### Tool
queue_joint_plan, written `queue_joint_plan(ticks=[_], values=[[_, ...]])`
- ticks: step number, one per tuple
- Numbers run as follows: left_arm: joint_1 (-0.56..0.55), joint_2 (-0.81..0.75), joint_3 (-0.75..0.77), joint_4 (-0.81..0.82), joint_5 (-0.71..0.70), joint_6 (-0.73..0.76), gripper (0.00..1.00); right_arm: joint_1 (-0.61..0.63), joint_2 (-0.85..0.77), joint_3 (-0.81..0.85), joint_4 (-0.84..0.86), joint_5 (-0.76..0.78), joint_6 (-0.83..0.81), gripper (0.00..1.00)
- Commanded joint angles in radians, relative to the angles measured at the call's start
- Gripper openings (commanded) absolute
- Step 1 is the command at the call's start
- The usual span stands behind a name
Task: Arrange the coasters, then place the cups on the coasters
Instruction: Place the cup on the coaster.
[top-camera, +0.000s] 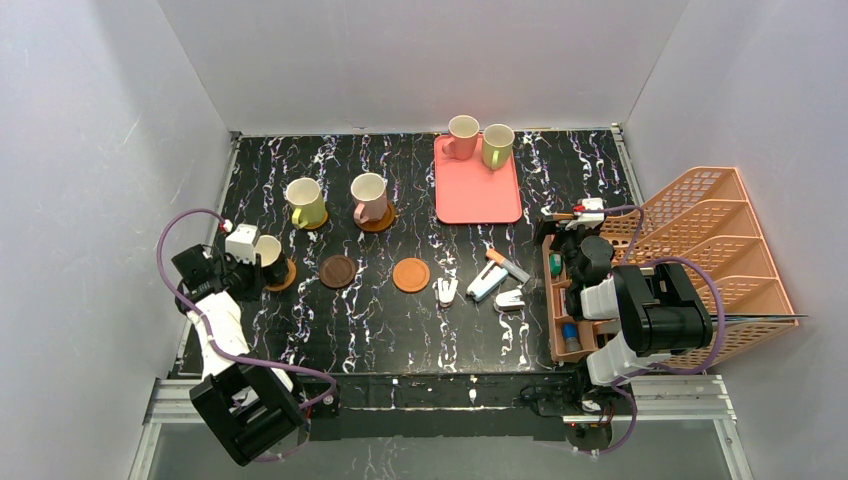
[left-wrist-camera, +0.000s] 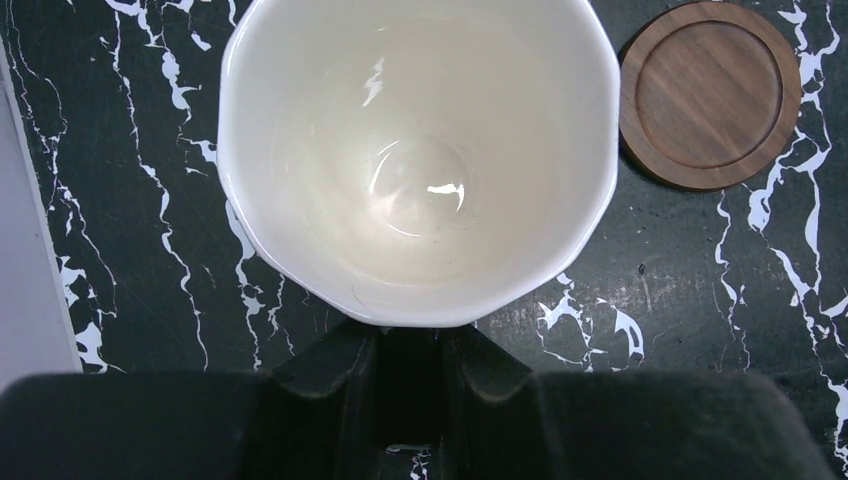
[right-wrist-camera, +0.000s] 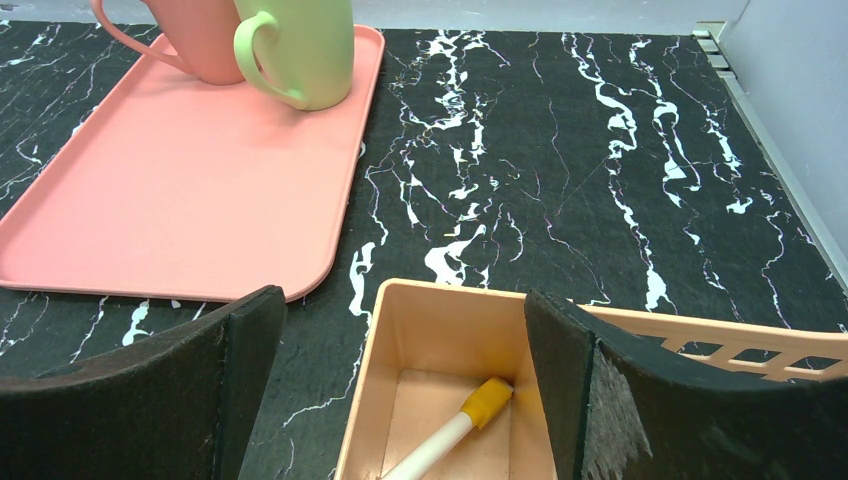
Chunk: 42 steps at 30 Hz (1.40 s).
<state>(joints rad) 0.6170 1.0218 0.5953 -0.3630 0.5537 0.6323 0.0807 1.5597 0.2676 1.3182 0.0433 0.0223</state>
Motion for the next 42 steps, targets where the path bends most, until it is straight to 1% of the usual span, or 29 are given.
queue_joint_plan(ticks=[1, 25, 29, 42], values=[[-0.001, -0.009, -0.005, 0.057, 0.061, 0.007, 0.0, -0.035, 0.035, -0.016, -0.108, 0.063, 0.012, 0.98], [0.0, 0.018, -0.005, 0.051, 0.069, 0.017, 0.0, -0.035, 0.034, -0.016, -0.108, 0.063, 0.011, 0.98], [0.0, 0.013, -0.005, 0.055, 0.065, 0.009, 0.03, -0.035, 0.034, -0.017, -0.108, 0.063, 0.012, 0.98], [0.0, -0.018, -0.005, 0.047, 0.052, 0.01, 0.19, -0.035, 0.035, -0.015, -0.108, 0.063, 0.011, 0.98]])
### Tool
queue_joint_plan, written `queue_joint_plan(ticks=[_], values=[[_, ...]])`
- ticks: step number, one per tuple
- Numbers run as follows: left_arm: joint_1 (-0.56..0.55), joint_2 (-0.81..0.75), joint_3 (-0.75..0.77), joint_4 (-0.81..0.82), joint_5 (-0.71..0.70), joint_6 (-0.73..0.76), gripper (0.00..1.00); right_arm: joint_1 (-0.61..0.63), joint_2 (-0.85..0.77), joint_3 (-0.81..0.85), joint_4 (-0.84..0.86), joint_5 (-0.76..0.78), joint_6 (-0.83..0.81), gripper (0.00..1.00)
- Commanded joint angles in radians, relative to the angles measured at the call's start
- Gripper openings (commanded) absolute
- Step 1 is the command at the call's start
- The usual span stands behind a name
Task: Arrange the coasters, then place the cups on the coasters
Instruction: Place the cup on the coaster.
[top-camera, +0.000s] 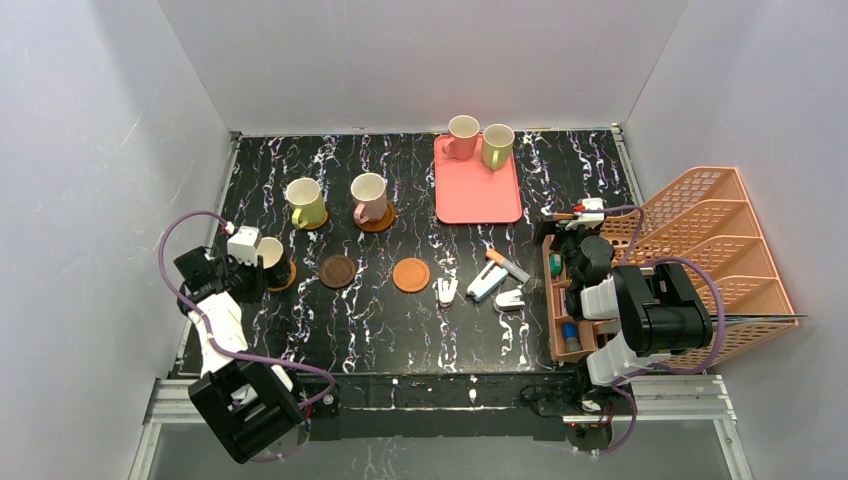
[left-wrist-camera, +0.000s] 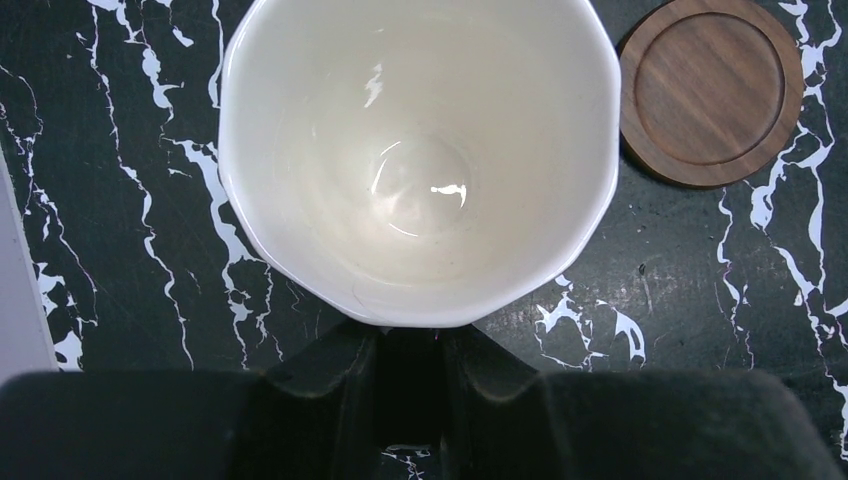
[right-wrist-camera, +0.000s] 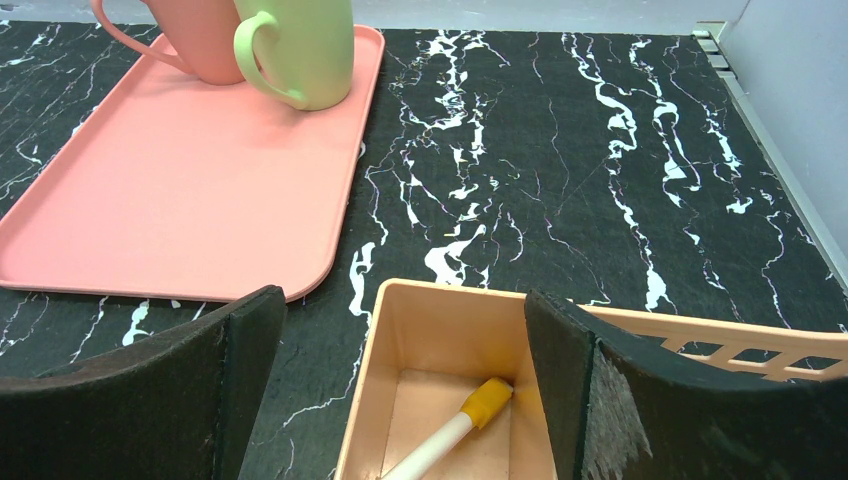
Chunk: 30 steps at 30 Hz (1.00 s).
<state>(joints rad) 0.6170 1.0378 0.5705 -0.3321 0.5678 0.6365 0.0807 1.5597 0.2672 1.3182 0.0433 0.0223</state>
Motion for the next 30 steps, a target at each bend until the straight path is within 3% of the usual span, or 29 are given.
queue_joint_plan(ticks=[1, 17, 23, 26, 28, 30], values=[[-0.001, -0.036, 0.018, 0.015, 0.036, 0.006, 0.21, -0.035, 0.034, -0.016, -0.108, 0.063, 0.011, 0.98], [0.0, -0.061, 0.027, -0.004, 0.017, 0.016, 0.43, -0.035, 0.034, -0.016, -0.108, 0.063, 0.011, 0.98], [0.009, -0.103, 0.051, -0.051, -0.011, 0.026, 0.61, -0.035, 0.035, -0.016, -0.108, 0.063, 0.011, 0.98], [0.023, -0.131, 0.071, -0.082, -0.018, 0.03, 0.76, -0.035, 0.035, -0.016, -0.108, 0.063, 0.012, 0.98], [0.031, -0.146, 0.087, -0.107, -0.021, 0.036, 0.93, -0.035, 0.034, -0.016, -0.108, 0.063, 0.011, 0.98], [0.039, -0.156, 0.105, -0.131, -0.02, 0.039, 0.98, -0.035, 0.034, -0.016, -0.108, 0.063, 0.011, 0.98]])
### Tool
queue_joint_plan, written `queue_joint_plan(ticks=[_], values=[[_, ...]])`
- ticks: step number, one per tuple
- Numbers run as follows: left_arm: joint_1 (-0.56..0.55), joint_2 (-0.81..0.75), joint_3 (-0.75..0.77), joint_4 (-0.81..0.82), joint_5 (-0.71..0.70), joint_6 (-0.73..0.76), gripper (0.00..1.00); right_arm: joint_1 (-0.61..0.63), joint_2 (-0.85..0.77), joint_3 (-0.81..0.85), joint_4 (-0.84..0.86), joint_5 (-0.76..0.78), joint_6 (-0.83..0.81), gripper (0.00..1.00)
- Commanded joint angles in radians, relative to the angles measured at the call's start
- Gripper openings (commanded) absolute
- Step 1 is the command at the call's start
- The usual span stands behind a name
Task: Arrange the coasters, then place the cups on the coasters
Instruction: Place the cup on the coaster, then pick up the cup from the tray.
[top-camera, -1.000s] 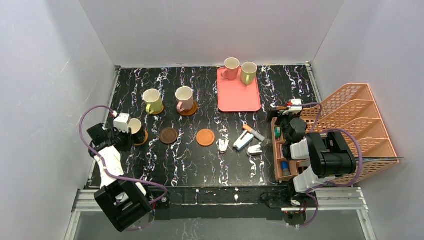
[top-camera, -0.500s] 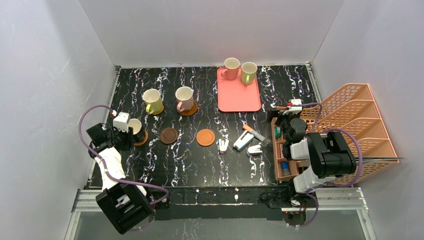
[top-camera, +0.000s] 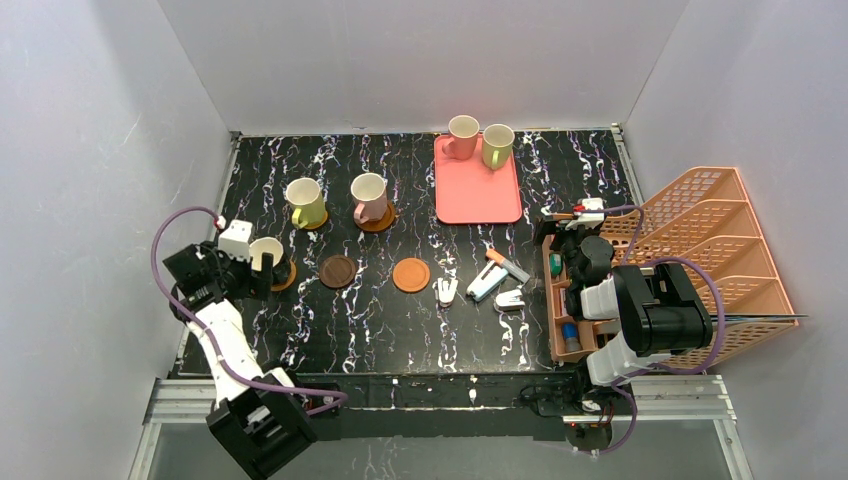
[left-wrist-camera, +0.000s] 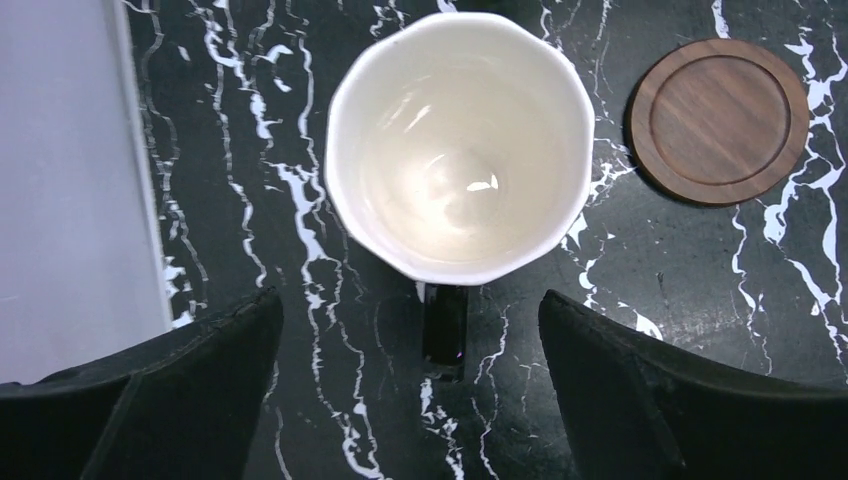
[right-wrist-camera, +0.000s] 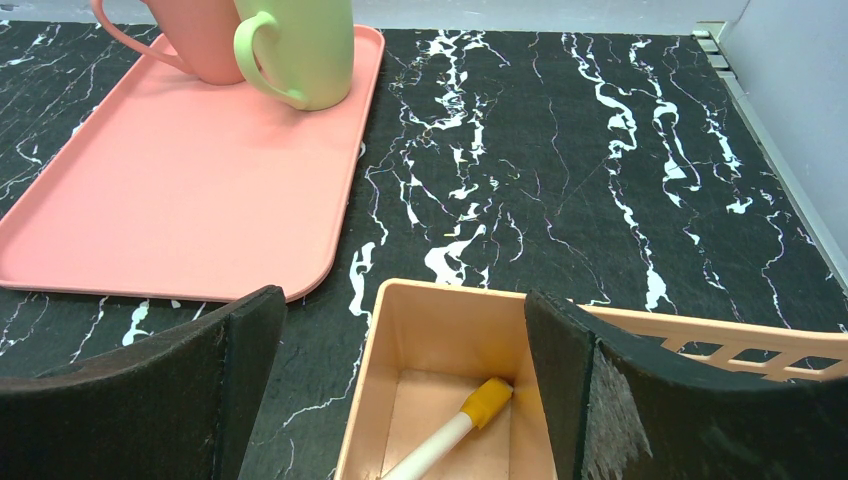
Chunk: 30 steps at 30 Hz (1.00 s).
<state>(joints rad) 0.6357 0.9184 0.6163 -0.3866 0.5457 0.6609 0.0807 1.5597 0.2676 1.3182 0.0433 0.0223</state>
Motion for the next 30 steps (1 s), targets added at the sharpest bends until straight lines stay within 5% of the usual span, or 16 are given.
queue_joint_plan(ticks=[1, 12, 20, 22, 25, 30], values=[[0.023, -0.04, 0.068, -0.091, 0.005, 0.015, 0.98, -0.035, 0.034, -0.015, -0.108, 0.063, 0.012, 0.98], [0.053, -0.028, 0.267, -0.313, 0.116, 0.049, 0.98, -0.035, 0.034, -0.016, -0.108, 0.063, 0.012, 0.98], [0.018, 0.057, 0.53, -0.33, 0.145, -0.099, 0.98, -0.035, 0.035, -0.016, -0.107, 0.063, 0.012, 0.98], [-0.073, 0.113, 0.604, -0.331, 0.06, -0.151, 0.98, -0.035, 0.034, -0.016, -0.107, 0.063, 0.011, 0.98], [-0.4, 0.181, 0.659, -0.322, -0.22, -0.213, 0.98, -0.035, 0.035, -0.016, -0.108, 0.062, 0.011, 0.98], [-0.749, 0.288, 0.698, -0.294, -0.494, -0.279, 0.98, -0.035, 0.034, -0.014, -0.108, 0.06, 0.011, 0.98]])
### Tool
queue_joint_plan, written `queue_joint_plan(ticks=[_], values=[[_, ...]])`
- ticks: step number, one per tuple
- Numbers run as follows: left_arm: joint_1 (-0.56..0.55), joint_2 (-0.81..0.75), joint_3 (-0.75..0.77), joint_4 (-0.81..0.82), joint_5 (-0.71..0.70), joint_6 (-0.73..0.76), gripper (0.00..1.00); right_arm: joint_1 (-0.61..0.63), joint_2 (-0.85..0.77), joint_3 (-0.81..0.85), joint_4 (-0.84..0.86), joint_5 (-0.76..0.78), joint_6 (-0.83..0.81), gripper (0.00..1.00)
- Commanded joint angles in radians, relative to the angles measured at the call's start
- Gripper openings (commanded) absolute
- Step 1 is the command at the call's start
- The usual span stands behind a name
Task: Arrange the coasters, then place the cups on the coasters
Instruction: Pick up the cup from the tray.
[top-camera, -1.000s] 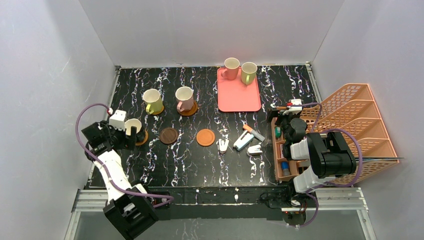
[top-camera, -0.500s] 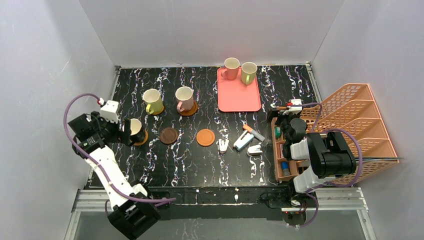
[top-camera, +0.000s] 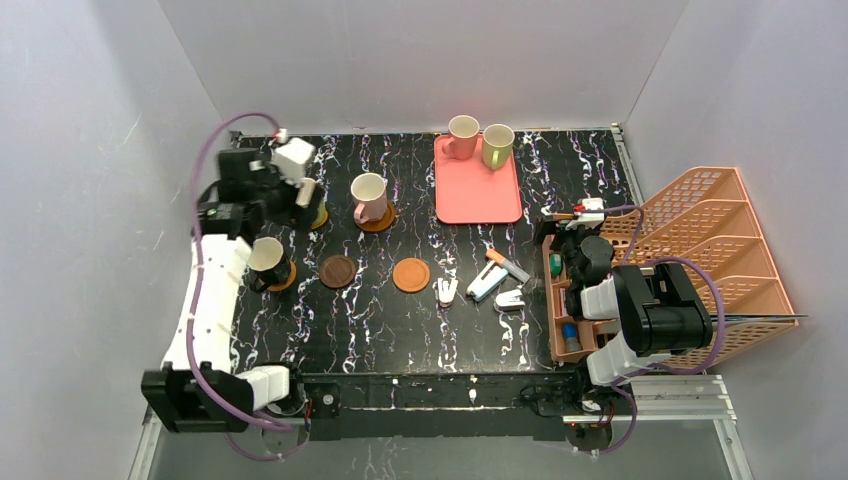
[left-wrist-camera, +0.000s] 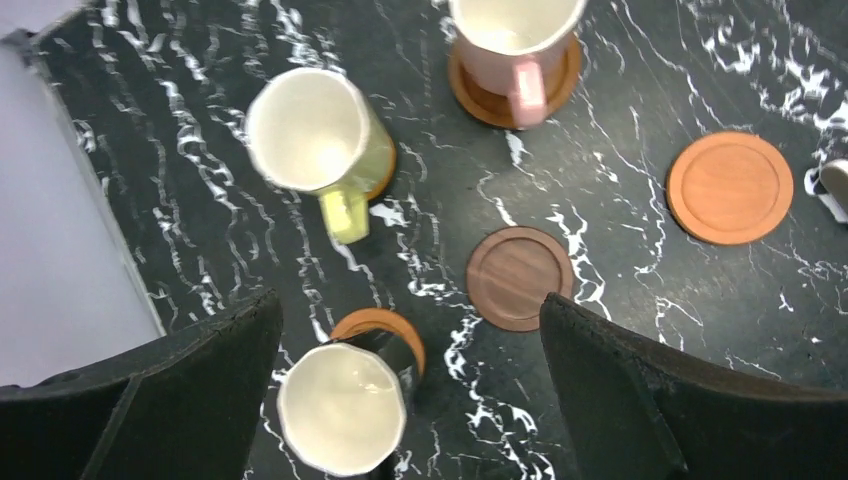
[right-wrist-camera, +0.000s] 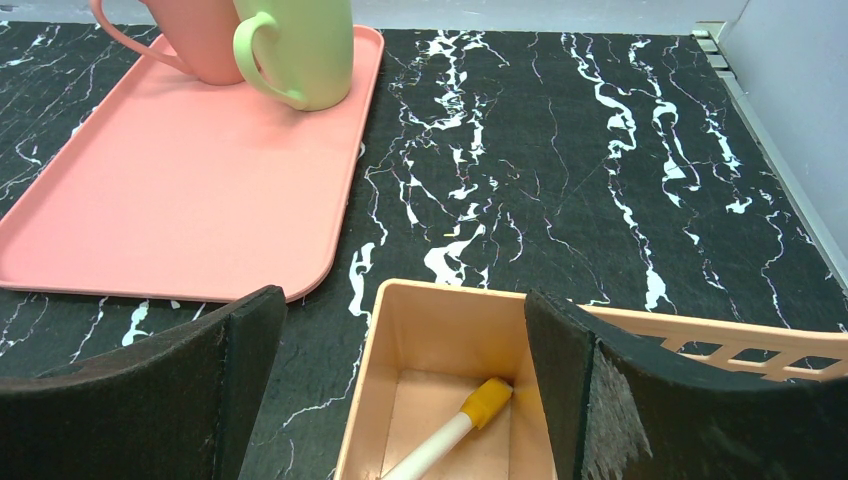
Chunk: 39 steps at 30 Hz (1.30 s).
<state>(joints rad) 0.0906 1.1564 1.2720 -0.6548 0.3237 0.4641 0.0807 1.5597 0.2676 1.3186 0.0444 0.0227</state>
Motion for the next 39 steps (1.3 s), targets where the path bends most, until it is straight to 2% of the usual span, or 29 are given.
queue_joint_plan(ticks=[1, 3, 5, 8, 11, 15, 19, 24, 39], values=[[-0.265, 0.069, 0.041, -0.02, -0.304, -0.079, 0.98, -0.035, 0.034, -0.016, -0.108, 0.06, 0.011, 0.98], [-0.367, 0.105, 0.033, -0.014, -0.354, -0.069, 0.98, -0.036, 0.034, -0.015, -0.108, 0.06, 0.011, 0.98], [-0.409, 0.127, 0.024, -0.015, -0.289, -0.046, 0.98, -0.036, 0.034, -0.015, -0.108, 0.06, 0.011, 0.98], [-0.414, 0.105, 0.003, -0.017, -0.175, -0.012, 0.98, -0.036, 0.034, -0.014, -0.108, 0.059, 0.011, 0.98], [-0.415, -0.011, -0.089, 0.055, -0.15, -0.001, 0.98, -0.036, 0.034, -0.015, -0.108, 0.06, 0.011, 0.98], [-0.413, -0.216, -0.311, 0.189, -0.107, -0.029, 0.98, -0.036, 0.035, -0.015, -0.108, 0.059, 0.012, 0.98], [-0.413, -0.31, -0.428, 0.253, -0.047, -0.038, 0.98, -0.036, 0.035, -0.014, -0.11, 0.057, 0.011, 0.98], [-0.413, -0.32, -0.447, 0.282, 0.042, -0.045, 0.98, -0.036, 0.034, -0.014, -0.11, 0.056, 0.011, 0.98], [-0.413, -0.341, -0.503, 0.339, 0.014, -0.062, 0.98, -0.036, 0.034, -0.012, -0.113, 0.055, 0.01, 0.98]])
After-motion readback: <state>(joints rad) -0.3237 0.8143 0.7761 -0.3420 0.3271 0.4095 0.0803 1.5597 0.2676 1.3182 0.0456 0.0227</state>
